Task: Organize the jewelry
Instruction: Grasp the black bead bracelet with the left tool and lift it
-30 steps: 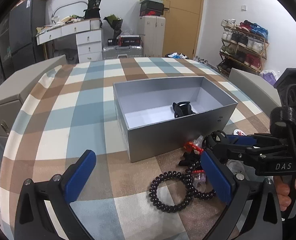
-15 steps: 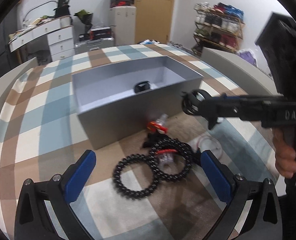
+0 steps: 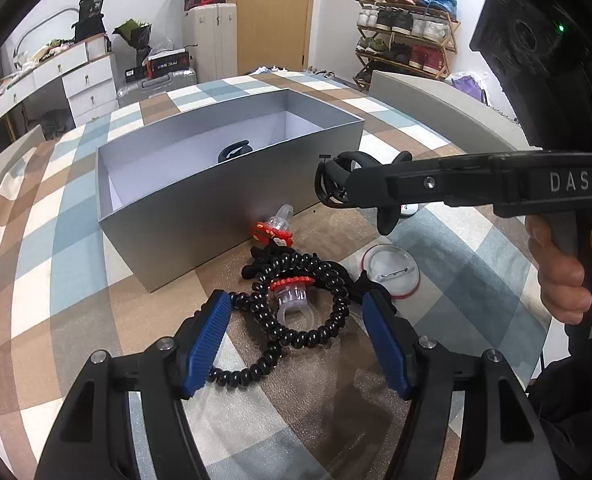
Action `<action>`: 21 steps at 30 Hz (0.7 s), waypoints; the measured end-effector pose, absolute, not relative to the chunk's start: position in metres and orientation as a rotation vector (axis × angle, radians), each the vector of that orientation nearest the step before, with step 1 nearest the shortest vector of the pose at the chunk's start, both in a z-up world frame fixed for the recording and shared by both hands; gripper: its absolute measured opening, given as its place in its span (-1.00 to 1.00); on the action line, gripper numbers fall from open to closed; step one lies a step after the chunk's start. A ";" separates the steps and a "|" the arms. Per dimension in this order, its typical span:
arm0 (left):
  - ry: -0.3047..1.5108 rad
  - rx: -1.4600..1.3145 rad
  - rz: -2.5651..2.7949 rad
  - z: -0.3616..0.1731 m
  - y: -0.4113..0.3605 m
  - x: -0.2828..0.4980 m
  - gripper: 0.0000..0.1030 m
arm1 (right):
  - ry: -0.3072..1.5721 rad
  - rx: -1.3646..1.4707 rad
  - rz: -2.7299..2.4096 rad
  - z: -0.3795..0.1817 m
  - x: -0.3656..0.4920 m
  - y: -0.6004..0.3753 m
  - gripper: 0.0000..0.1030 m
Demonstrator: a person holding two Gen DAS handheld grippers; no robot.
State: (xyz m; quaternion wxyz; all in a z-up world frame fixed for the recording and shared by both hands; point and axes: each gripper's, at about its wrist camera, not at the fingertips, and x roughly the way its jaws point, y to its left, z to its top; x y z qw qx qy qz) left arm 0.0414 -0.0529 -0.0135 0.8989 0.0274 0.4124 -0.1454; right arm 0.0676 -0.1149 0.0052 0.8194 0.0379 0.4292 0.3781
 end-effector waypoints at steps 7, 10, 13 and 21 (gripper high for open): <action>0.867 0.060 -0.319 -0.016 -0.057 0.042 -0.21 | 0.919 0.077 0.809 0.004 0.067 -0.113 -0.12; 0.865 0.049 -0.330 -0.015 -0.056 0.041 -0.34 | 0.919 0.078 0.810 0.004 0.067 -0.113 -0.12; 0.857 0.033 -0.333 -0.013 -0.053 0.041 -0.39 | 0.917 0.080 0.811 0.005 0.068 -0.113 -0.12; 0.811 0.018 -0.350 -0.002 -0.053 0.036 -0.44 | 0.902 0.094 0.814 0.008 0.067 -0.118 -0.12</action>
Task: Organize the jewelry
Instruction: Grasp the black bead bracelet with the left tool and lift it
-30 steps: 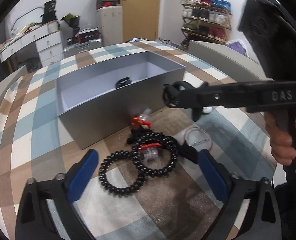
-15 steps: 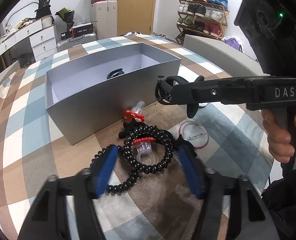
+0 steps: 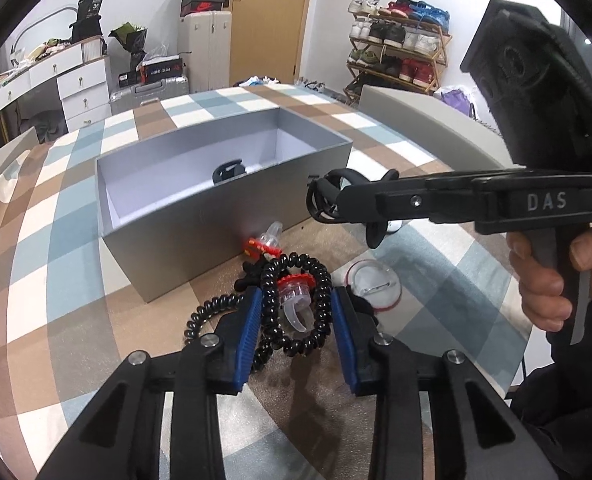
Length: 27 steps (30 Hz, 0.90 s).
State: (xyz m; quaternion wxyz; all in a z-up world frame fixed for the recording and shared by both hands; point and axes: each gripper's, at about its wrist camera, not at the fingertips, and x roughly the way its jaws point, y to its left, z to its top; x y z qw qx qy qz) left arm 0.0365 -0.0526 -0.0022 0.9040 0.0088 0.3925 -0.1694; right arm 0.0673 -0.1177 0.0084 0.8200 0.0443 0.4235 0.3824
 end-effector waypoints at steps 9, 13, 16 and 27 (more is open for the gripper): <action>0.787 0.011 -0.355 0.004 -0.049 0.034 -0.44 | 0.894 0.105 0.815 0.011 0.068 -0.121 -0.12; 0.785 0.013 -0.360 0.003 -0.050 0.036 -0.44 | 0.895 0.104 0.813 0.011 0.068 -0.120 -0.12; 0.774 0.025 -0.360 0.005 -0.051 0.035 -0.44 | 0.895 0.106 0.812 0.011 0.068 -0.120 -0.12; 0.700 -0.010 -0.399 0.013 -0.046 0.029 -0.44 | 0.889 0.113 0.809 0.012 0.068 -0.124 -0.12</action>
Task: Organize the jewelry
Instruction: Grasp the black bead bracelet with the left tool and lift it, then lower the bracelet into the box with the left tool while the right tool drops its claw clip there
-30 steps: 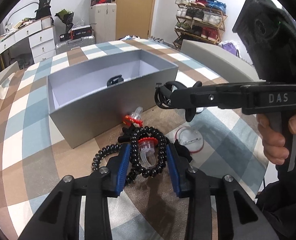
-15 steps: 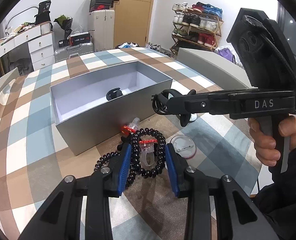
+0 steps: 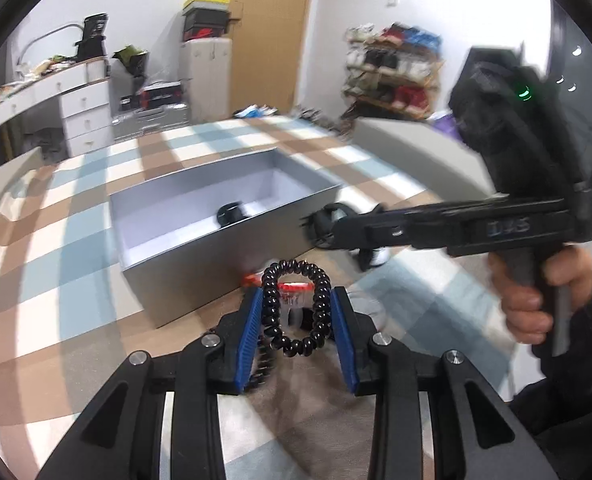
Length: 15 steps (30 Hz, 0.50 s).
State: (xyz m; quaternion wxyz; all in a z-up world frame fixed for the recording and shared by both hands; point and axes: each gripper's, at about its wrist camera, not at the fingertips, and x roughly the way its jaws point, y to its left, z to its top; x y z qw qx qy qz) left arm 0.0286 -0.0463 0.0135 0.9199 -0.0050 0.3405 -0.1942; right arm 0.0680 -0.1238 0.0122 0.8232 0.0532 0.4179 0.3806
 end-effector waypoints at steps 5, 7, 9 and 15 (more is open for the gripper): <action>0.693 -0.026 -0.386 0.015 -0.043 0.031 -0.44 | 0.890 0.115 0.806 0.012 0.068 -0.125 -0.12; 0.693 -0.027 -0.362 0.014 -0.040 0.033 -0.44 | 0.887 0.117 0.808 0.013 0.067 -0.125 -0.12; 0.694 -0.040 -0.353 0.014 -0.038 0.034 -0.44 | 0.882 0.118 0.810 0.015 0.067 -0.125 -0.12; 0.651 -0.077 -0.311 0.021 -0.029 0.034 -0.44 | 0.854 0.136 0.817 0.020 0.064 -0.129 -0.12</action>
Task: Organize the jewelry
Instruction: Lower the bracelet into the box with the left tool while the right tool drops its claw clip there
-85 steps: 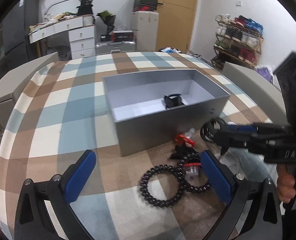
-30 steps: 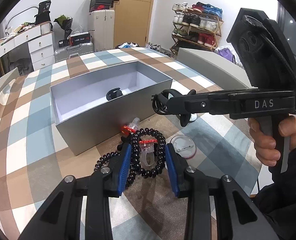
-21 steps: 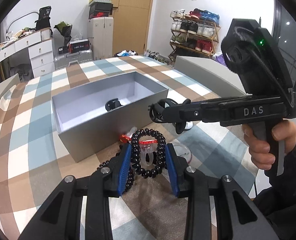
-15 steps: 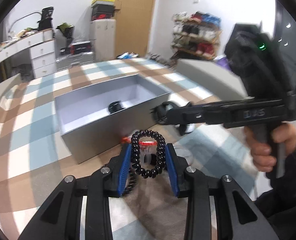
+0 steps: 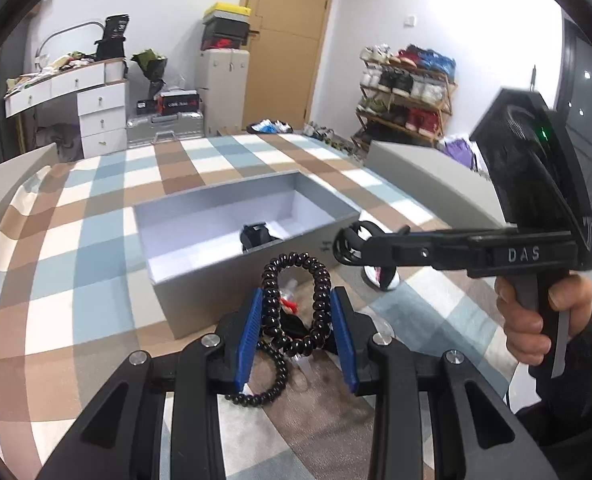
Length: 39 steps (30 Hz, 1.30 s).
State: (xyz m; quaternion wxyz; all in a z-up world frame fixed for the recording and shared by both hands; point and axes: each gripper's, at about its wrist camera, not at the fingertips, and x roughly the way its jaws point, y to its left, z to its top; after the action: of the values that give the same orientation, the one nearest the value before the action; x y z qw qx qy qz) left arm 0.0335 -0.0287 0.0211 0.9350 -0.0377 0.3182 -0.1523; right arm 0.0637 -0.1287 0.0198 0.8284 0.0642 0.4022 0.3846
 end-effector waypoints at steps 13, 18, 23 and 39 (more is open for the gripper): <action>0.597 -0.136 -0.213 0.028 -0.006 0.046 -0.44 | 0.772 0.250 0.816 0.040 0.072 -0.139 -0.11; 0.597 -0.142 -0.180 0.026 0.000 0.054 -0.44 | 0.771 0.276 0.804 0.041 0.082 -0.138 -0.11; 0.591 -0.160 -0.146 0.028 0.004 0.062 -0.44 | 0.786 0.308 0.796 0.038 0.099 -0.133 -0.11; 0.646 -0.118 -0.069 0.018 0.001 0.087 -0.44 | 0.782 0.289 0.785 0.027 0.117 -0.116 -0.11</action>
State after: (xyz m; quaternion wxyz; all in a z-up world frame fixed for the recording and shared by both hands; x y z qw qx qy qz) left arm 0.0874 0.0012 0.0184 0.9459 -0.0577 0.3174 -0.0337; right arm 0.1170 -0.1156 0.0275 0.8404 0.1367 0.3702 0.3716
